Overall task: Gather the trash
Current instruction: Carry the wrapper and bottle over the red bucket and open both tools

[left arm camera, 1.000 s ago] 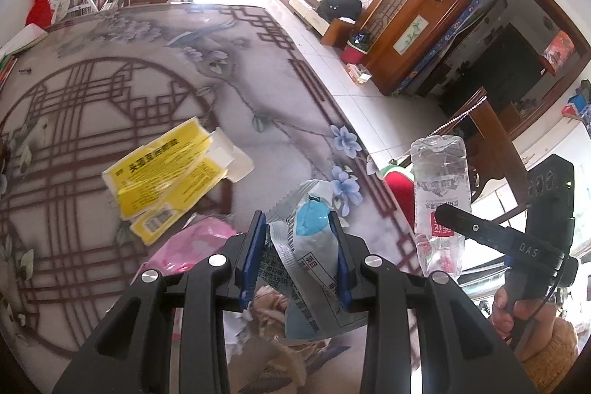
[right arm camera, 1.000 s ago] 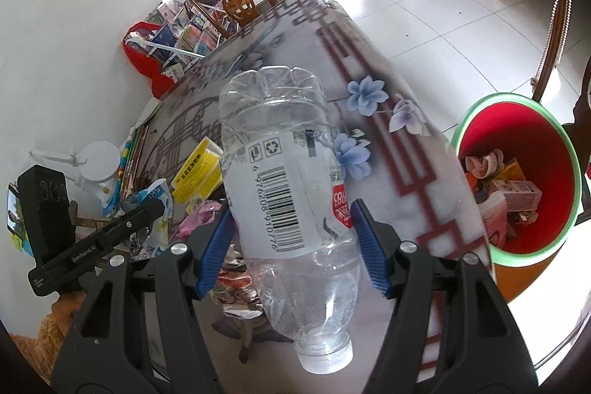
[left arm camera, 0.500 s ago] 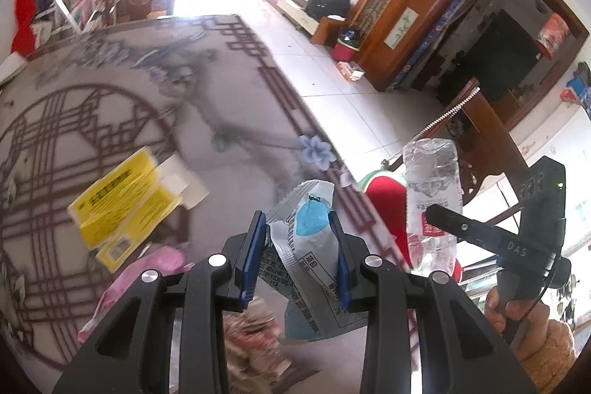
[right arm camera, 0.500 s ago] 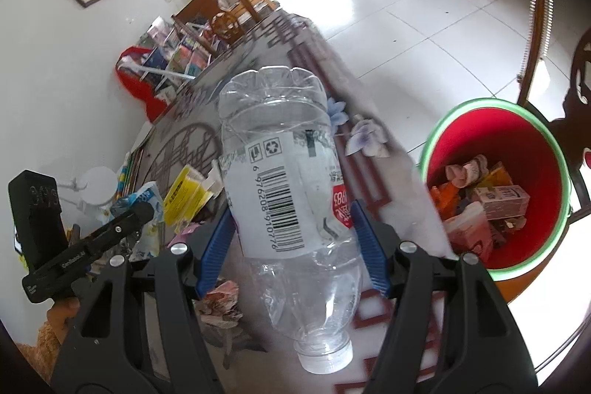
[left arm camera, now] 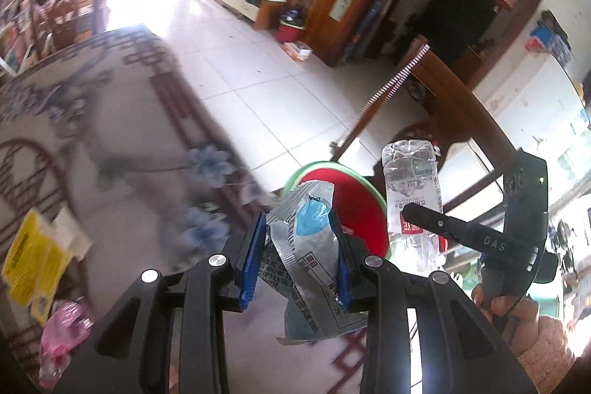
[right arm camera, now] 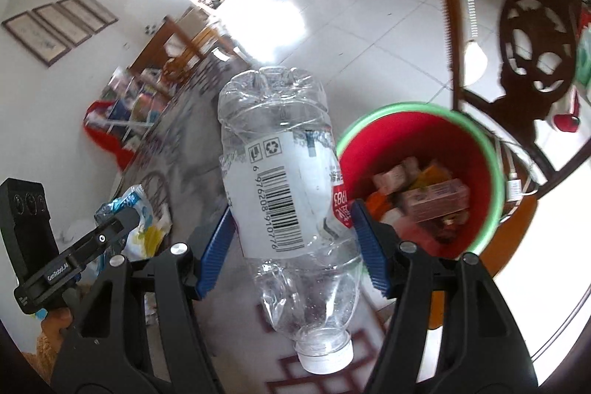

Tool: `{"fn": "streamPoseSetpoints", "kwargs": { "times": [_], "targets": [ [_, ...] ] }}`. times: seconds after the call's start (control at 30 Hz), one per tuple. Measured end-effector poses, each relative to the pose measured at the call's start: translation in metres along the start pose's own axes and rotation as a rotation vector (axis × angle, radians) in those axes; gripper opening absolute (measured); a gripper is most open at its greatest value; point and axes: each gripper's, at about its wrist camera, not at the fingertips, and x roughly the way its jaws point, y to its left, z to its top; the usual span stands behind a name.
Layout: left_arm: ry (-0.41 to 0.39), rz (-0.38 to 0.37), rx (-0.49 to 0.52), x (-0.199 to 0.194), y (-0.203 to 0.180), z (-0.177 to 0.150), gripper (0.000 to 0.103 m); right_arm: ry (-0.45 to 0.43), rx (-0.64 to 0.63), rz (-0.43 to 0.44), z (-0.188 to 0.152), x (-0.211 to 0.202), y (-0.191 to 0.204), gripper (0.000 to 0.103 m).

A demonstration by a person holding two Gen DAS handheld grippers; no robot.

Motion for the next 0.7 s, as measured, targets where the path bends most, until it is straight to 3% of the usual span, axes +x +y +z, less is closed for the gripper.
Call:
{"fn": "streamPoseSetpoints", "kwargs": {
  "times": [0.23,0.43,0.47,0.5,0.53,0.7],
  "targets": [
    [0.053,-0.084,0.042,0.049,-0.039,0.022,0.031,-0.071,0.103,-0.042,0.024,-0.017,-0.05,0.062],
    [0.135,-0.141,0.049,0.091,-0.063,0.028,0.033,-0.087,0.132,-0.055,0.034,-0.017,-0.067,0.063],
    [0.146,-0.146,0.045,0.096,-0.065,0.029,0.045,-0.091,0.139,-0.052,0.036,-0.017,-0.069,0.065],
    [0.147,-0.145,0.039,0.098,-0.066,0.029,0.065,-0.09,0.148,-0.051,0.039,-0.015,-0.071,0.071],
    [0.143,-0.143,0.036,0.099,-0.066,0.028,0.073,-0.091,0.154,-0.057,0.04,-0.014,-0.072,0.078],
    [0.136,-0.128,0.061,0.094,-0.065,0.024,0.075,-0.114,0.163,-0.07,0.043,-0.016,-0.072,0.081]
  ]
}}
